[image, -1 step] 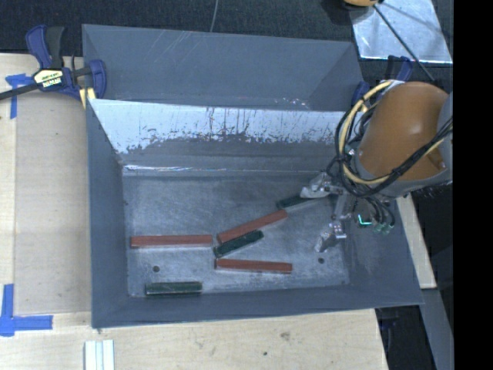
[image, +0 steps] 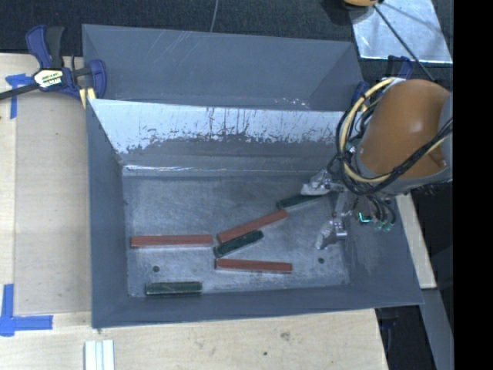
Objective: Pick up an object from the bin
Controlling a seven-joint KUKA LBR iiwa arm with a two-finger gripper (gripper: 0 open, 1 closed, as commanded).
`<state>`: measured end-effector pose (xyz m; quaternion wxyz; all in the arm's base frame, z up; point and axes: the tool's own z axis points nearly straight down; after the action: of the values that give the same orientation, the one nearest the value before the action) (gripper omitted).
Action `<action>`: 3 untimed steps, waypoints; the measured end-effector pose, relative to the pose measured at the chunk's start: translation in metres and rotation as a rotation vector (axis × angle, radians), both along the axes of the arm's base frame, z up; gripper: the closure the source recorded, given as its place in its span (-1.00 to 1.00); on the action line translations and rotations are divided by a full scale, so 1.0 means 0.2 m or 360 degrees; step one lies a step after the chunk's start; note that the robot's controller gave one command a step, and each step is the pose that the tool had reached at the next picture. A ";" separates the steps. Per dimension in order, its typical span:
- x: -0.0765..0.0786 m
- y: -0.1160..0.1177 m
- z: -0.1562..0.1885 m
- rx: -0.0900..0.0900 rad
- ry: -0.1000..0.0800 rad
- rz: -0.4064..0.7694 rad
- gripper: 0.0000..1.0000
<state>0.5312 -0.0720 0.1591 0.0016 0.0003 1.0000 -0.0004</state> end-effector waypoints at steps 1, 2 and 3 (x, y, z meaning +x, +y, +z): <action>0.17 0.10 -0.19 -0.0004 -0.0020 -0.0005 -1.00; 0.20 0.19 -0.38 0.0000 -0.0018 -0.0068 1.00; 0.20 0.19 -0.38 0.0000 -0.0018 -0.0068 1.00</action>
Offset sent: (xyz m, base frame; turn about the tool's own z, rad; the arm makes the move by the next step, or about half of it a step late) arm 0.0311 0.0428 -0.0891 0.0434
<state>0.5704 -0.0345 0.0830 0.0072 0.0215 0.9997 -0.0004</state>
